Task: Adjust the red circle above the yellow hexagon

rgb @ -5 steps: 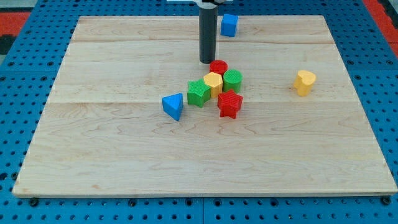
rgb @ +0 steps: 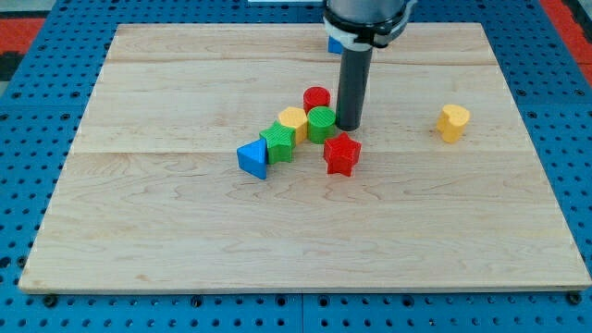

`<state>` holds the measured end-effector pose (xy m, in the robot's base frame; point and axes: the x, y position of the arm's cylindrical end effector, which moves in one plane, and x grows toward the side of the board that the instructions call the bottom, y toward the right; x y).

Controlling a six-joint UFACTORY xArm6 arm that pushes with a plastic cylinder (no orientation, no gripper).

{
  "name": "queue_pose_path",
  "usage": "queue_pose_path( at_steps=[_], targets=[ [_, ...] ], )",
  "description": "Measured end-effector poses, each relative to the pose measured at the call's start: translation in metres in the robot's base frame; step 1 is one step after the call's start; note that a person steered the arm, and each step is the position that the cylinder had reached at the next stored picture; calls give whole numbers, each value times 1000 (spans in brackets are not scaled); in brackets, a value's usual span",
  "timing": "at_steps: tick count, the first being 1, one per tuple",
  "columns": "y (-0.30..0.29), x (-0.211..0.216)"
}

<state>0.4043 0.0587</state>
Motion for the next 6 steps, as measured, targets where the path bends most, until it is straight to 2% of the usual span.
queue_pose_path(
  at_steps=[1, 2, 3, 4, 5, 6],
  targets=[
    [26, -25],
    [16, -53],
    [-29, -44],
    [-41, -42],
    [35, -45],
    [76, 3]
  ],
)
